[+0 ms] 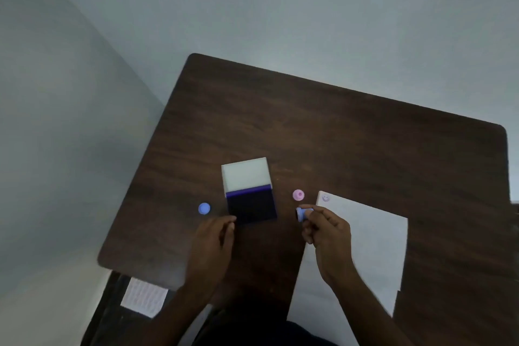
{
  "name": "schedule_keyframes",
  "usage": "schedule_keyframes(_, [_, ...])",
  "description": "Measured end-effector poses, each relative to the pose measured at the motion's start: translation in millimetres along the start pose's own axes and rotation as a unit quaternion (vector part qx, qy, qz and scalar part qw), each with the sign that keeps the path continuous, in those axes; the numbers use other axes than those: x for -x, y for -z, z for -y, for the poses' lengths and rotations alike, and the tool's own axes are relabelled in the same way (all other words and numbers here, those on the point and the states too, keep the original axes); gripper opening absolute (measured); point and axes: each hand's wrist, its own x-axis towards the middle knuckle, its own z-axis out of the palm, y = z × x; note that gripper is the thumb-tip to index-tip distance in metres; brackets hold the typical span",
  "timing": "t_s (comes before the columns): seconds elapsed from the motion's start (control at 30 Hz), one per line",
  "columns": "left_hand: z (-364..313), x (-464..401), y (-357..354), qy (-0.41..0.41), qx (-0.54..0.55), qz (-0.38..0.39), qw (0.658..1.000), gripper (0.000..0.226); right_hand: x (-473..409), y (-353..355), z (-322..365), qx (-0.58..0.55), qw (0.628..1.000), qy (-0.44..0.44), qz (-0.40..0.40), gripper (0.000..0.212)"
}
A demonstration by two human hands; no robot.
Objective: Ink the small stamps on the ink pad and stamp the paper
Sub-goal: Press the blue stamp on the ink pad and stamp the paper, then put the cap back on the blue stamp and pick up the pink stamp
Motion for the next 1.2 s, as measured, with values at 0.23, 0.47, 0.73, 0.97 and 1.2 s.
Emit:
schedule_keyframes(0.23, [39, -29, 19, 0.061, -0.004, -0.099, 0.993, 0.041, 0, -36, -4, -0.002, 0.996, -0.044, 0.079, 0.019])
schedule_keyframes(0.47, [54, -42, 12, 0.056, -0.02, -0.069, 0.996, 0.047, 2, -55, -3, -0.002, 0.994, -0.085, 0.075, 0.02])
schedule_keyframes(0.73, [42, -40, 23, 0.088, 0.126, -0.084, 0.985, 0.03, 3, -59, -1, -0.032, 0.994, -0.078, 0.077, 0.021])
schedule_keyframes(0.97, [13, -22, 38, 0.044, 0.245, -0.053, 0.967, 0.032, 7, -69, 6, -0.073, 0.986, -0.109, 0.099, 0.02])
schedule_keyframes(1.2, [-6, -12, 39, 0.071, 0.35, 0.01, 0.934, 0.035, 19, -78, 11, -0.099, 0.979, -0.138, 0.115, 0.023])
